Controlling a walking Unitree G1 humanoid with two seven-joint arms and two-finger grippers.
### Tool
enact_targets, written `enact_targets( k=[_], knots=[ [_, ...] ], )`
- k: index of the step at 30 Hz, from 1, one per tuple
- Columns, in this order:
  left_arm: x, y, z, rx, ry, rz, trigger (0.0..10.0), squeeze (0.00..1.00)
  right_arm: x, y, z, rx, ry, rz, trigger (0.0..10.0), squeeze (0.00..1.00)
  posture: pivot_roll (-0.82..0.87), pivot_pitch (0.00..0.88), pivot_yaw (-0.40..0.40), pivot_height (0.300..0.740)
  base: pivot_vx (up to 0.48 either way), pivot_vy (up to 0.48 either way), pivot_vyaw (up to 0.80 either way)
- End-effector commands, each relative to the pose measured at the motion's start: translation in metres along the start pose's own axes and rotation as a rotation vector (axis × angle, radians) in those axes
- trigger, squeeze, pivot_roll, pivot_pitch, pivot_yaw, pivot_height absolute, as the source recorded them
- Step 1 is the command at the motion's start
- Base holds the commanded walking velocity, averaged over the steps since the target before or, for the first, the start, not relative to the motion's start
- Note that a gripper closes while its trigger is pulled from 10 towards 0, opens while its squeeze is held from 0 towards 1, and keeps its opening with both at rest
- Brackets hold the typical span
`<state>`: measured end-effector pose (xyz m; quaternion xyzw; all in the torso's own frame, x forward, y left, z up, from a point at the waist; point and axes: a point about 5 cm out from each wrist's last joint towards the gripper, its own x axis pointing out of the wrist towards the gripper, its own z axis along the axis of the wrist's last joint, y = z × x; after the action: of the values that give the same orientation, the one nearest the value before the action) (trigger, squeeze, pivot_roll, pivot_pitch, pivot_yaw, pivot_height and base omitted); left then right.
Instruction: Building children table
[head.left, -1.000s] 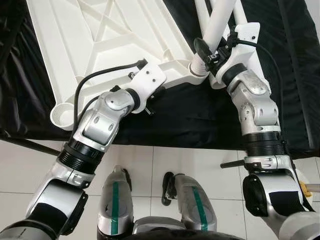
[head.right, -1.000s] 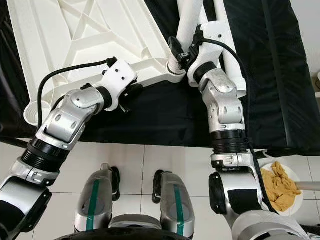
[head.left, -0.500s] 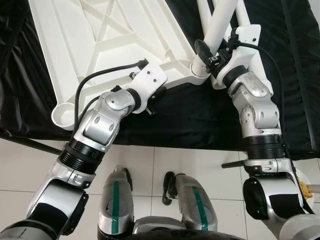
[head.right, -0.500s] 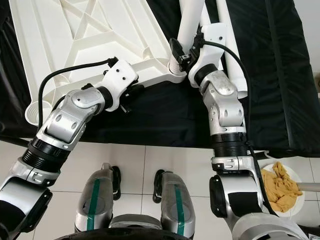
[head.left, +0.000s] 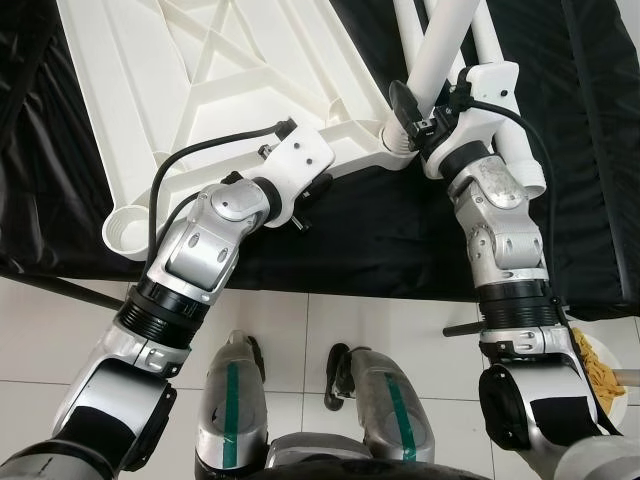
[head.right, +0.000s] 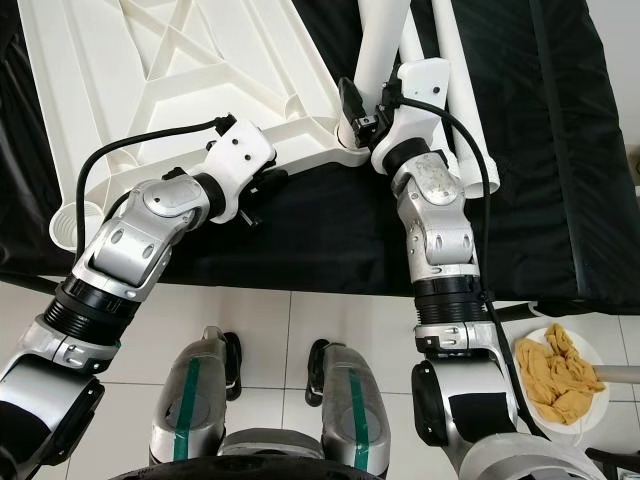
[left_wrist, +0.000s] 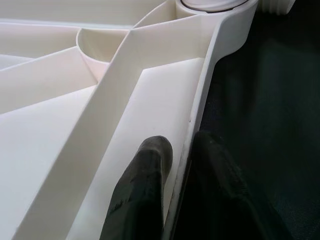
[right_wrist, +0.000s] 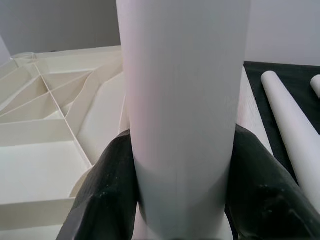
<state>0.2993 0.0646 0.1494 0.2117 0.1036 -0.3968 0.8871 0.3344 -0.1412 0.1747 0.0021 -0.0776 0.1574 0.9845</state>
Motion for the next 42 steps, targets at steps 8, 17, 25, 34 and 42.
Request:
enact_targets(
  k=[8,17,25,34,42],
  knots=[
    [-0.002,-0.006,0.006,0.021,-0.03,-0.022,10.0,0.0,-0.017,-0.019,-0.043,0.023,0.155,-0.139,10.0,0.0,0.09,0.137,-0.035,0.74,0.0,0.0,0.0],
    [-0.002,-0.007,0.006,0.021,-0.029,-0.021,10.0,0.0,-0.02,-0.017,-0.045,-0.031,0.117,-0.132,10.0,0.0,0.09,0.134,-0.038,0.74,0.0,0.0,0.0],
    [-0.002,-0.008,0.006,0.02,-0.03,-0.022,10.0,0.0,-0.03,-0.004,-0.049,-0.042,0.081,-0.069,10.0,0.0,0.09,0.132,-0.039,0.74,0.0,0.0,0.0],
    [-0.003,-0.008,0.006,0.02,-0.029,-0.023,10.0,0.0,-0.042,-0.001,-0.054,-0.035,0.057,-0.064,10.0,0.0,0.08,0.139,-0.034,0.74,0.0,0.0,0.0],
    [-0.003,-0.007,0.006,0.018,-0.027,-0.024,10.0,0.0,-0.046,0.004,-0.053,-0.023,0.019,-0.035,10.0,0.0,0.08,0.143,-0.032,0.74,0.0,0.0,0.0]
  ],
)
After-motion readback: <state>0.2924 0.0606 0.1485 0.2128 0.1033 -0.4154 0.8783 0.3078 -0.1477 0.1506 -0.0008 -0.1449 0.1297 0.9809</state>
